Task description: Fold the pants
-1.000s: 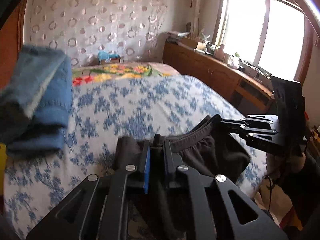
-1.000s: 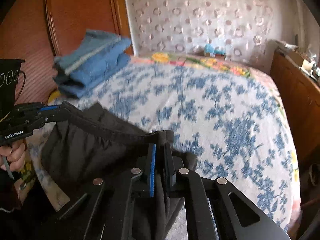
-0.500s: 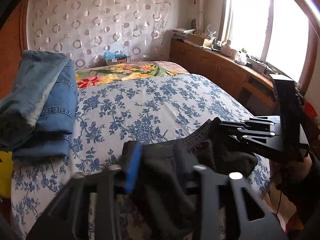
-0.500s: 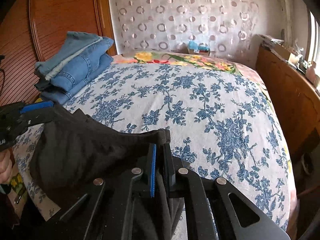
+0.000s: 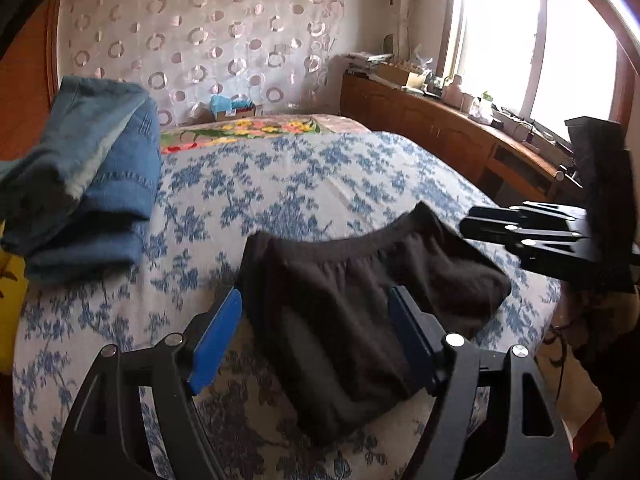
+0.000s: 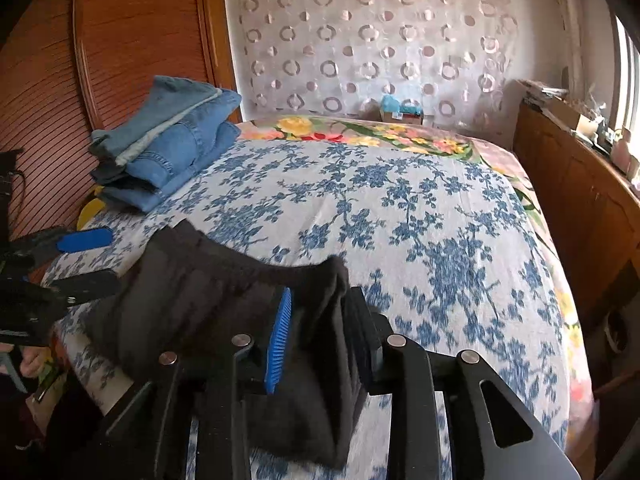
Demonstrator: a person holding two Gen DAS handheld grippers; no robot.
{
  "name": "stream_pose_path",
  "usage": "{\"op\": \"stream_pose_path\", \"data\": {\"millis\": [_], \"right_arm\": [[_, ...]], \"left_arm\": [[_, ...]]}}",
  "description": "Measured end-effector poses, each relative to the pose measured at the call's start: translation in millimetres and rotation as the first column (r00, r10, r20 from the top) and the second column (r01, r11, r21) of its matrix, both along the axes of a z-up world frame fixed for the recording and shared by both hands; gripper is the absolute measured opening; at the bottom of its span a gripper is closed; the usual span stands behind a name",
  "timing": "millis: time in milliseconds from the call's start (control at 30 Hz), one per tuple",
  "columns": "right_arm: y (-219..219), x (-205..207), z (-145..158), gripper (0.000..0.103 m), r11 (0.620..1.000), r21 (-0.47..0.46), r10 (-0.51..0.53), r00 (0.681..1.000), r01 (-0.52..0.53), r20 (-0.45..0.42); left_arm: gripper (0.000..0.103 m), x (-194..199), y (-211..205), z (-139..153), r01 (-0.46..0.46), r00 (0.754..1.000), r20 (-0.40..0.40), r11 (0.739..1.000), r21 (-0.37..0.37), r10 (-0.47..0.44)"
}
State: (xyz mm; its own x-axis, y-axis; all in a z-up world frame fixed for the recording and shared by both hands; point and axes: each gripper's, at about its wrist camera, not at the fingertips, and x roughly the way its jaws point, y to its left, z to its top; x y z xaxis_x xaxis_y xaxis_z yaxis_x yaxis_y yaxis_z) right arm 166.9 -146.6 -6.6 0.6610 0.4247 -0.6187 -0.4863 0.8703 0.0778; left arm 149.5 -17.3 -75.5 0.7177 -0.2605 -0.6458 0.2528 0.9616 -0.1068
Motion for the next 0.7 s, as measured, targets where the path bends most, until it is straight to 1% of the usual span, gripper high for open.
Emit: {"op": "stream_pose_path", "data": {"millis": [100,300,467,700], "right_arm": [[-2.9,-12.5,-1.5,0.031,1.000,-0.006,0.008,1.000,-0.008,0.002],[-10.1,-30.9,-5.1,0.031,1.000,0.001,0.004,1.000,-0.004,-0.009],[-21.5,-42.2,-8.0,0.031,1.000,0.013,-0.014,1.000,0.015,-0.020],[-33.4,-54.1,-11.3,0.031,0.999,0.008,-0.031,0.999,0.031,-0.042]], "left_arm": [[0.076,-0.4,1.4,-6.6,-0.005,1.000,-0.019,1.000,-0.006,0.005],[0.076,-1.8,1.7,-17.6,-0.013,0.999,-0.040,1.000,0.012,0.014],[0.076,2.7,5.4,-27.9,-0.034,0.997,-0.070,0.999,0.033,0.036],[0.076,5.6,8.4,-39.4,-0.045,0.994,-0.099,0.999,0.030,0.048]]}}
